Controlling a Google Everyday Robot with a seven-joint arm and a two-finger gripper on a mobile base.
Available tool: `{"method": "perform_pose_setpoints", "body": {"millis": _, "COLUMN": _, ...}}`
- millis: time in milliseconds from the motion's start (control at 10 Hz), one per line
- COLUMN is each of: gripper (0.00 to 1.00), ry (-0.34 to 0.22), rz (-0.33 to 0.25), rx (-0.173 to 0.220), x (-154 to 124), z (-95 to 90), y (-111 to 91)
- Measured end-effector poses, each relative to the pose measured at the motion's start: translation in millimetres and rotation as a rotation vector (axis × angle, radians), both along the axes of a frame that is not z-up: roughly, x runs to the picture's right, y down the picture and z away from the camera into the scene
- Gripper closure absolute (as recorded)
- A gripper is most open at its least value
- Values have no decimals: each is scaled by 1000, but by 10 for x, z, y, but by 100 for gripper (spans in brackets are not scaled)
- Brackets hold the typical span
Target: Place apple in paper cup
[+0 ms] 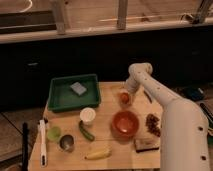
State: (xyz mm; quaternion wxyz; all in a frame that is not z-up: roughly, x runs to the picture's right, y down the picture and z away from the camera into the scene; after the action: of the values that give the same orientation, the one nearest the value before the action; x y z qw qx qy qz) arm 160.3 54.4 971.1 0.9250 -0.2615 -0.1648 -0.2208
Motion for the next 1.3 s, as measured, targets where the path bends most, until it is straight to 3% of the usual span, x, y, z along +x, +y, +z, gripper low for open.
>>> {"method": "perform_pose_setpoints", "body": {"millis": 600, "gripper": 36, "ry": 11, "rz": -6, "rx": -11, "x": -45, "z": 80, "y": 11}}
{"method": "perform_pose_setpoints", "body": {"millis": 900, "gripper": 66, "ry": 20, "rz": 3, "rx": -9, "x": -51, "z": 85, "y": -11}}
{"method": "perform_pose_setpoints", "body": {"millis": 1100, "gripper": 71, "ry": 24, "rz": 6, "rx": -9, "x": -61, "z": 86, "y": -22}}
{"method": "perform_pose_setpoints", "body": {"millis": 1300, "gripper": 88, "ry": 27, "rz": 0, "rx": -8, "x": -85, "z": -5, "y": -90}}
